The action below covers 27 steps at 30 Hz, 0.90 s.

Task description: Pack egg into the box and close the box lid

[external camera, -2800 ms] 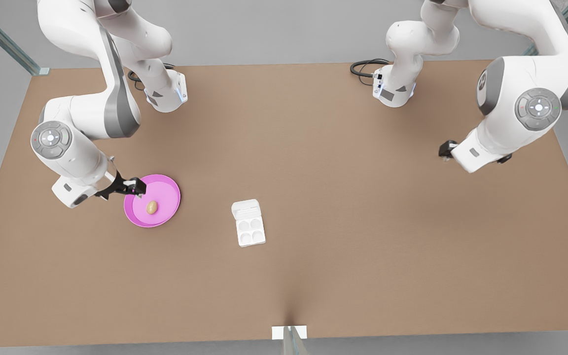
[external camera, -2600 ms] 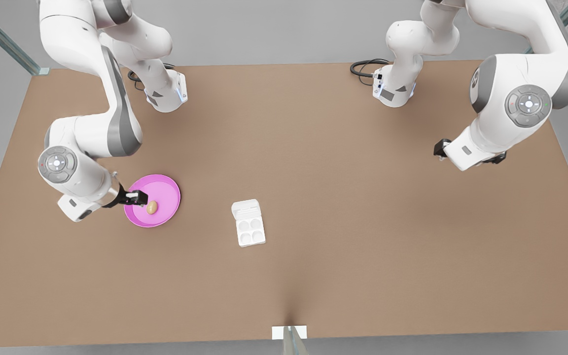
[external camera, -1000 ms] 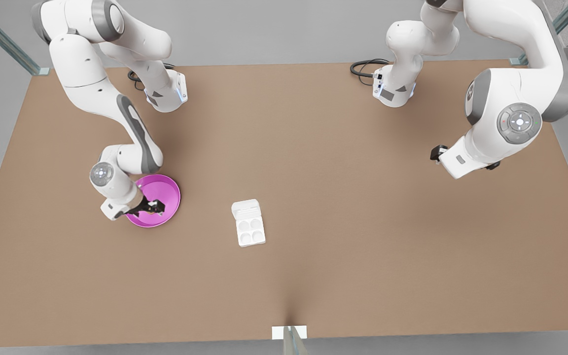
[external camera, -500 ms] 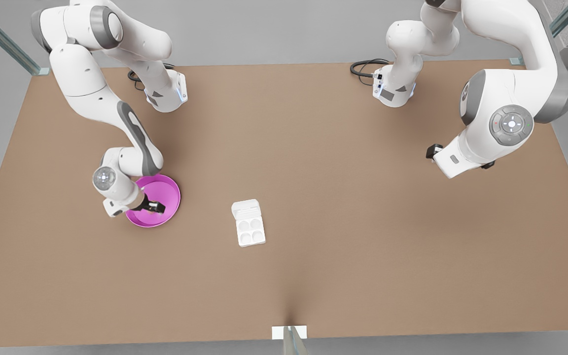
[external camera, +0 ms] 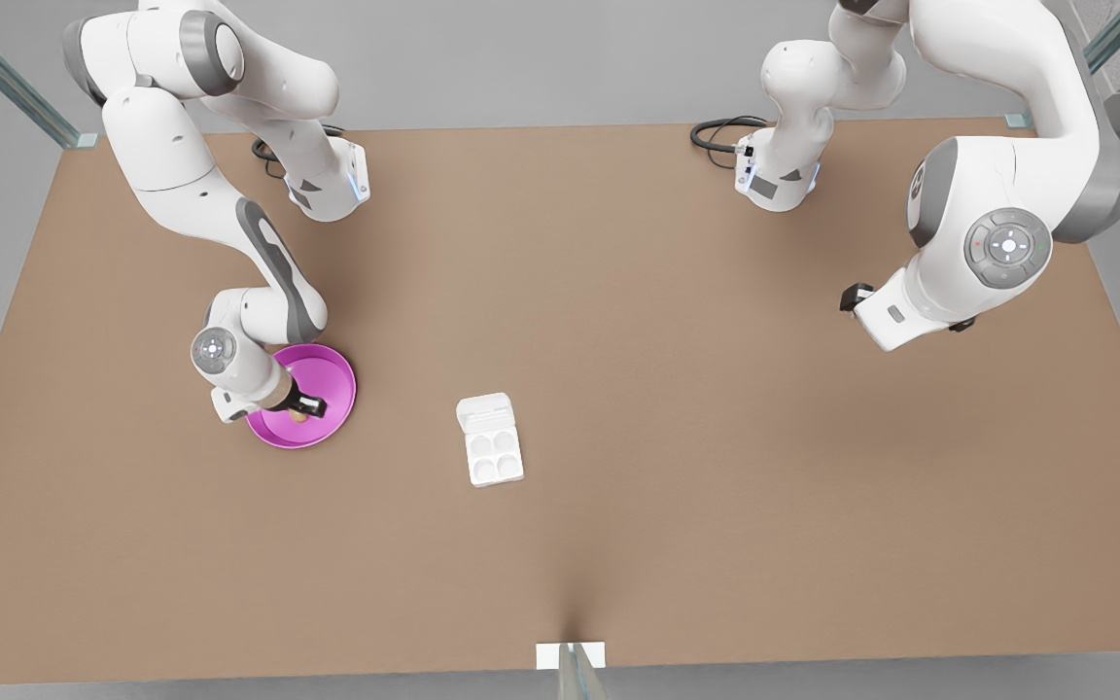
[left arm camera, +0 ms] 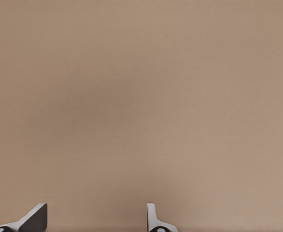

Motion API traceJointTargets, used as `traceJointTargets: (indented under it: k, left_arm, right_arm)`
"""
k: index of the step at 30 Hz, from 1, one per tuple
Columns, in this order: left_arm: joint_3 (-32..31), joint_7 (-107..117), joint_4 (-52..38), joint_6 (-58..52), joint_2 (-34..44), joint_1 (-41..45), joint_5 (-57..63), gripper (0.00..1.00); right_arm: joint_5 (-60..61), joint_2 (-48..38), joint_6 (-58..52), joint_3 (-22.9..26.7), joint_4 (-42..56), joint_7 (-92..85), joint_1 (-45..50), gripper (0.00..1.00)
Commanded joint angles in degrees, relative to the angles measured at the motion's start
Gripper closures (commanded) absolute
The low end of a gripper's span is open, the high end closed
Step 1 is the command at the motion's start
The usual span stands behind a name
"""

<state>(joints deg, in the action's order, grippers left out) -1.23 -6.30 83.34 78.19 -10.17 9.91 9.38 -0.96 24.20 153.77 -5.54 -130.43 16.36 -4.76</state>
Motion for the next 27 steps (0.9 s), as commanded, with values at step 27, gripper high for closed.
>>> traceJointTargets:
  k: [27]
  left_arm:
    - [0.09, 4.72, -1.69, 0.29, 0.15, -0.07, 1.43, 0.0]
  right_arm:
    - [2.11, 10.25, -36.35, -4.92, 46.67, 7.55, 20.84, 0.59]
